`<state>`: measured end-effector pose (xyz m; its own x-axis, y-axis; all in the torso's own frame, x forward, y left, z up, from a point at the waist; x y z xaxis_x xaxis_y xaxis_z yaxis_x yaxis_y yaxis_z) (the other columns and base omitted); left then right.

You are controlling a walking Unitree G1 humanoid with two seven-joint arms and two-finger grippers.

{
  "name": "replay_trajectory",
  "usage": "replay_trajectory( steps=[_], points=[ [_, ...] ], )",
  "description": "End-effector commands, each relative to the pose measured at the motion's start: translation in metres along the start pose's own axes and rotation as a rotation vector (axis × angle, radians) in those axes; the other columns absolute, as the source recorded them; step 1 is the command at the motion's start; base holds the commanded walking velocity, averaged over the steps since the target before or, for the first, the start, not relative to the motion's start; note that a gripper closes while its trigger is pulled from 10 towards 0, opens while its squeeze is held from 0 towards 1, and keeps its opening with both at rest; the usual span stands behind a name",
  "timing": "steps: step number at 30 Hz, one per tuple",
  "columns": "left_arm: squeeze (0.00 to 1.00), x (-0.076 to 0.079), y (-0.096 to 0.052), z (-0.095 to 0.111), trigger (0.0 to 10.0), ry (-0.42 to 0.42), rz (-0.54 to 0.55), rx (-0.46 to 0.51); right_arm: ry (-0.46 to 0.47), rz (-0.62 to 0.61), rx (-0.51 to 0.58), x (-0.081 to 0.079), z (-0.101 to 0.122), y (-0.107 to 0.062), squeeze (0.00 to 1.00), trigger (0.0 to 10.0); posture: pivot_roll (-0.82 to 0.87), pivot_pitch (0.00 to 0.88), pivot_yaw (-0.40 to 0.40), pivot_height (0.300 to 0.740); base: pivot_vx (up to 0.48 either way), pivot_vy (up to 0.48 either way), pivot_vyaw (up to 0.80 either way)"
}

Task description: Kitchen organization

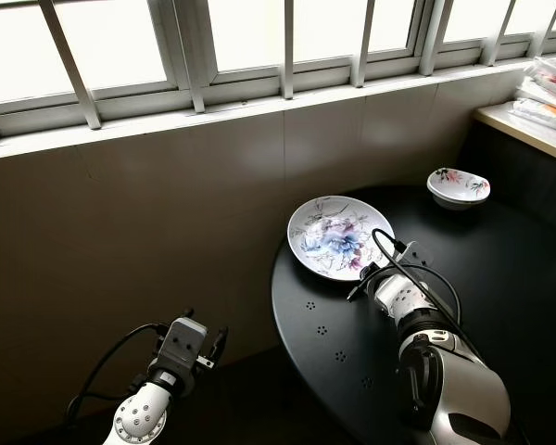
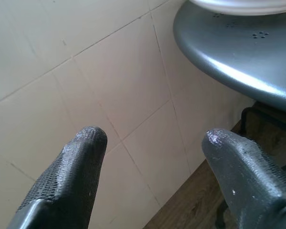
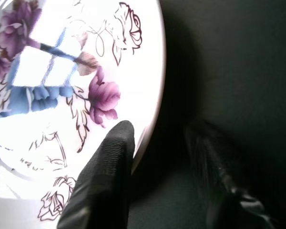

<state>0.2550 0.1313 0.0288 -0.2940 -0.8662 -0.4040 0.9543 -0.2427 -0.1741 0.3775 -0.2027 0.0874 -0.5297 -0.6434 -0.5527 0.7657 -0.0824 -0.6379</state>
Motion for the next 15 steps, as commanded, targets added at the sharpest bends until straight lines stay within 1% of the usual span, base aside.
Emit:
replay_trajectory(
  steps=[1,7,13,15],
  points=[
    [0.00,0.001,0.001,-0.002,10.0,0.003,-0.013,-0.010,-0.006,-0.041,-0.049,0.008,-0.011,0.002,0.00,0.0,-0.04,0.000,0.015,0.740,0.000,0.000,0.00],
    [0.00,0.002,0.001,-0.002,10.0,0.004,-0.014,-0.012,0.019,-0.031,-0.045,0.003,-0.008,0.001,0.00,0.0,-0.05,0.000,0.014,0.740,0.000,0.000,0.00],
    [0.00,0.002,0.001,-0.002,10.0,0.004,-0.013,-0.013,0.086,-0.029,-0.029,-0.001,-0.005,0.000,0.00,0.0,-0.05,0.000,0.012,0.740,0.000,0.000,0.00],
    [0.00,0.002,0.001,-0.002,10.0,0.004,-0.012,-0.013,0.107,-0.025,-0.006,-0.005,-0.001,-0.002,0.00,0.0,-0.05,0.000,0.012,0.740,0.000,0.000,0.00]
  ],
)
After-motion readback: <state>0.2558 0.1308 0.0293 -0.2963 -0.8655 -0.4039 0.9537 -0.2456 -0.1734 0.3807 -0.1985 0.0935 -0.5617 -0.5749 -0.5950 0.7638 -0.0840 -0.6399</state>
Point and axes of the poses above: a point about 5 cm out from each wrist's last joint towards the gripper, its own y axis pointing out of the wrist towards the gripper, its own z axis along the axis of the wrist's last joint, x = y × z, the point moved 1 cm from there along y, pointing out of the wrist towards the gripper, and after that the axes turned 7 degrees about y, right-handed, at the moved point
